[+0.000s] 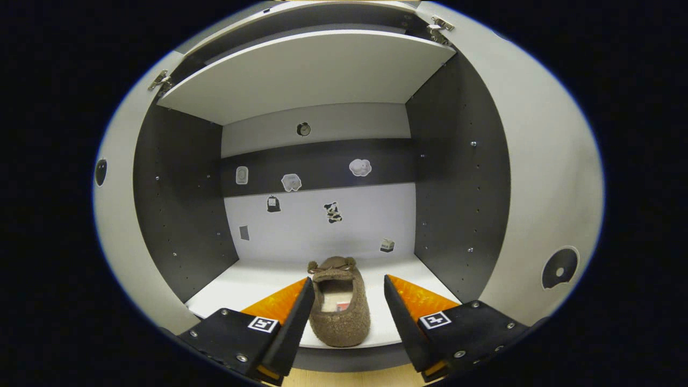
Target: Grab one shoe with the right hand and put it into the shoe cabinet, grab the other shoe with the left hand and put it into the shoe cabinet; then close the right door with the right hand and the left door with the left hand.
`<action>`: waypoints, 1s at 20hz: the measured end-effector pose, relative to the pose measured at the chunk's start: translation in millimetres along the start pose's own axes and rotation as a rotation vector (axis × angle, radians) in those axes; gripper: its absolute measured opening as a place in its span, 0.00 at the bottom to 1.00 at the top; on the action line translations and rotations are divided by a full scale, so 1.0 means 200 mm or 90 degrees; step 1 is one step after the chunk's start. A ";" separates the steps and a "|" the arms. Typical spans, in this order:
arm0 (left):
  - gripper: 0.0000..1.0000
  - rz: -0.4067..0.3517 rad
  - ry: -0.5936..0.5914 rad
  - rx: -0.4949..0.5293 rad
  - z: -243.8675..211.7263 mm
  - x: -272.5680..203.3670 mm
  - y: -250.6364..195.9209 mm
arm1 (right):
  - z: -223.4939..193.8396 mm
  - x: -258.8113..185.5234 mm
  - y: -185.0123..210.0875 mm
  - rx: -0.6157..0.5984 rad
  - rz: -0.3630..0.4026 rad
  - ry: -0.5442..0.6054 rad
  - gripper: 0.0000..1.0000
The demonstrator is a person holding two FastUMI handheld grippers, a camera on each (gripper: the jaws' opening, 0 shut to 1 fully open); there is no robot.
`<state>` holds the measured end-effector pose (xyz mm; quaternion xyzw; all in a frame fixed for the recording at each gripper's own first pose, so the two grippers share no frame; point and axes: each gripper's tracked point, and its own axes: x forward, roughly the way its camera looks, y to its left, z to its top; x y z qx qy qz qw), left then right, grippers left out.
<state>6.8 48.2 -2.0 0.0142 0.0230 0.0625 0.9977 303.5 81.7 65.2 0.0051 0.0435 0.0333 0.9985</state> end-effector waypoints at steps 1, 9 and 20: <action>0.97 -0.005 0.007 -0.003 -0.03 -0.01 -0.02 | -0.01 -0.06 -0.01 0.002 0.003 0.000 0.84; 0.97 -0.031 0.100 -0.010 -0.36 -0.08 -0.11 | -0.12 -0.50 -0.04 -0.019 0.011 -0.027 0.92; 0.99 -0.073 0.339 0.021 -1.17 -0.24 -0.23 | -0.27 -0.81 -0.19 -0.020 -0.003 -0.015 0.92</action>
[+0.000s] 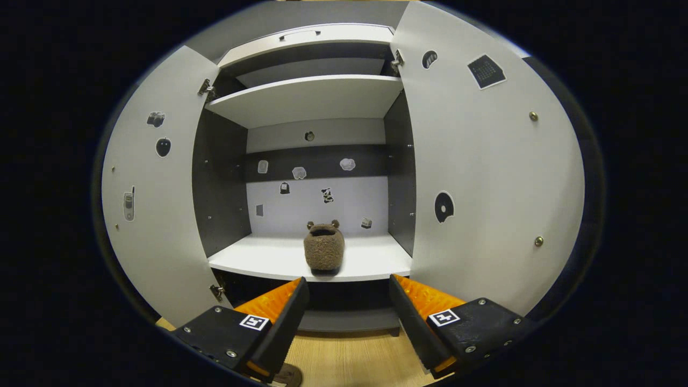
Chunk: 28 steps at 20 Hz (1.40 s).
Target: Grab one shoe with the right hand and put it into the shoe cabinet, grab the other shoe with the left hand and put it into the shoe cabinet; then close the right door with the right hand and the left door with the left hand.
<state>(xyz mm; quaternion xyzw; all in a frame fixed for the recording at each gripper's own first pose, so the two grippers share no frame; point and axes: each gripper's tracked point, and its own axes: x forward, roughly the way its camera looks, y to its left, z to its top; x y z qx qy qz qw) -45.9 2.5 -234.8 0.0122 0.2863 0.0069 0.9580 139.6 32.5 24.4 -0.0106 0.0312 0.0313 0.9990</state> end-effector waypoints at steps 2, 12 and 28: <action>0.97 0.003 0.037 -0.003 -0.12 0.03 0.01 | -0.03 -0.05 -0.04 0.000 -0.005 0.006 0.92; 0.98 -0.019 0.145 -0.026 -0.36 0.19 0.00 | -0.24 -0.19 -0.15 0.006 -0.020 0.056 0.93; 0.09 -0.056 0.264 -0.096 -0.26 0.27 -0.05 | -0.32 -0.25 -0.10 0.023 -0.001 0.075 0.93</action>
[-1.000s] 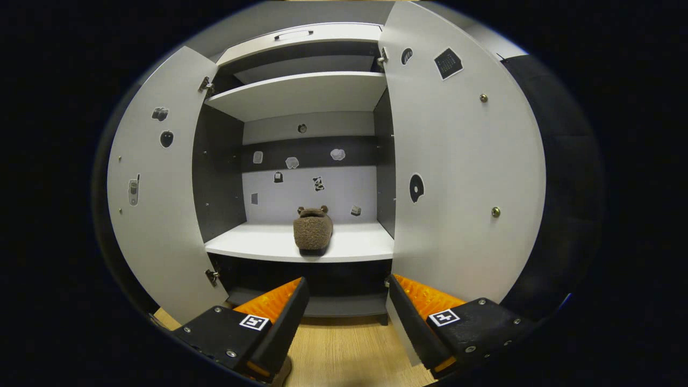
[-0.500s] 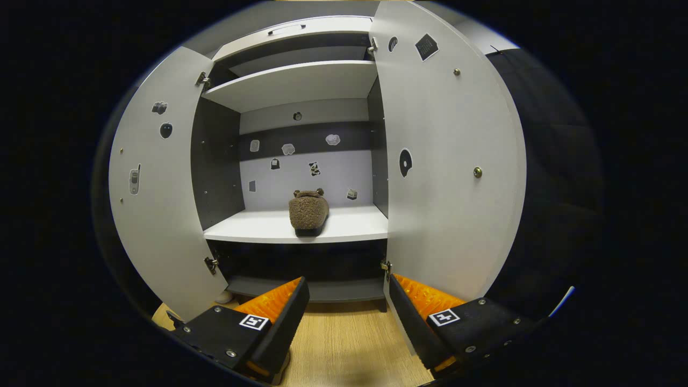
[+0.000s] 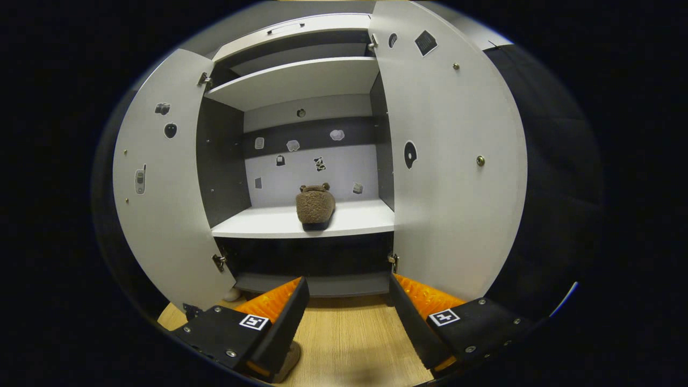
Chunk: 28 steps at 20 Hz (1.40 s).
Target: Grab one shoe with the right hand and put it into the shoe cabinet, grab the other shoe with the left hand and put it into the shoe cabinet; then close the right door with the right hand and the left door with the left hand.
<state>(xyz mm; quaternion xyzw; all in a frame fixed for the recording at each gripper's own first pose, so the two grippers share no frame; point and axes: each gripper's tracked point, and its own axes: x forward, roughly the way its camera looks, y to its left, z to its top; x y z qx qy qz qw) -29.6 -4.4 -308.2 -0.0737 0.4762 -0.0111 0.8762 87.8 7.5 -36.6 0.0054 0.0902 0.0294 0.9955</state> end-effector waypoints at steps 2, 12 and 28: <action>0.09 -0.008 -0.001 0.004 -0.01 -0.08 -0.01 | -0.01 -0.01 0.01 -0.005 0.001 0.001 0.93; 0.09 -0.052 -0.055 -0.010 0.27 -0.42 -0.13 | -0.10 -0.03 0.03 -0.005 0.009 0.008 0.93; 0.08 -0.053 -0.291 0.028 1.59 -0.85 -0.36 | -0.18 -0.13 -0.07 0.006 0.005 0.007 0.93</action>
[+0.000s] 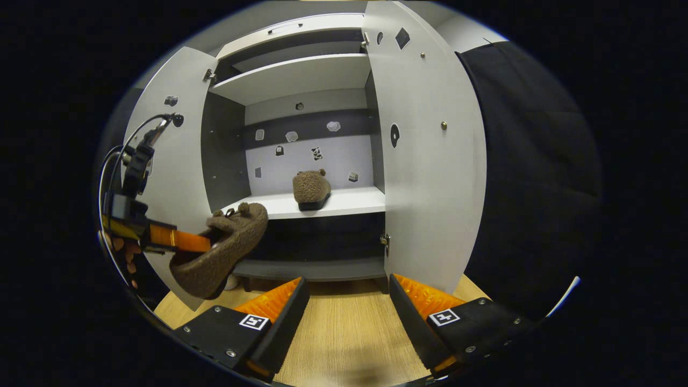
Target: Grab one shoe with the right hand and put it into the shoe cabinet, grab the other shoe with the left hand and put it into the shoe cabinet; then close the right door with the right hand and the left door with the left hand.
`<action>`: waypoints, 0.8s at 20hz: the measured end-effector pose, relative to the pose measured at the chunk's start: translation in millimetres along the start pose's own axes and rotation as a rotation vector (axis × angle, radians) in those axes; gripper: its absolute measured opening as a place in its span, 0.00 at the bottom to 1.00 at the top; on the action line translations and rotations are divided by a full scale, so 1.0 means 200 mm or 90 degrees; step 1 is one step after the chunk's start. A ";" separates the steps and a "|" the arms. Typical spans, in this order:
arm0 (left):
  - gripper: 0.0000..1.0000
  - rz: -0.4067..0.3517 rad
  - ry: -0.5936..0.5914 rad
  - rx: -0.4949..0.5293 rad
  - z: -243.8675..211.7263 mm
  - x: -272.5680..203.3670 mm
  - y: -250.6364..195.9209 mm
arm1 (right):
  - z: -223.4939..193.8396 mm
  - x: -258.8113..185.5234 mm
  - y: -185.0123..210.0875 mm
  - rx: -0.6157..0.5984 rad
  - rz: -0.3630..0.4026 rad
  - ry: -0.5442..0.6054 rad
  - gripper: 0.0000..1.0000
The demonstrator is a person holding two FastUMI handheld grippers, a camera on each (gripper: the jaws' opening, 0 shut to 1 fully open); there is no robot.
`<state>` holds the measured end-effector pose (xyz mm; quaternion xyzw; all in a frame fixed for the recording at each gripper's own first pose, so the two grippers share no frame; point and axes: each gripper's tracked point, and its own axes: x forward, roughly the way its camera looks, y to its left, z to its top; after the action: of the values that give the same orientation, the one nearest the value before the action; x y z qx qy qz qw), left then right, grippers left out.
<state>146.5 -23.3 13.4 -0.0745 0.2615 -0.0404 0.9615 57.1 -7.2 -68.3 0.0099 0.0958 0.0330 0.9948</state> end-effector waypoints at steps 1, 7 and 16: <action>0.08 0.004 -0.013 0.007 0.12 0.02 0.00 | 0.00 -0.01 0.00 -0.002 0.002 -0.003 0.93; 0.08 0.025 -0.073 0.018 0.82 0.14 0.04 | 0.03 -0.06 -0.04 -0.003 0.005 -0.022 0.93; 0.08 0.058 -0.086 -0.010 1.15 0.51 0.11 | 0.14 -0.13 -0.15 -0.012 -0.015 -0.065 0.92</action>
<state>351.4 15.3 154.4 -0.0729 0.1996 0.0105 0.9771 38.8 -39.1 -36.5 0.0008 0.0445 0.0214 0.9988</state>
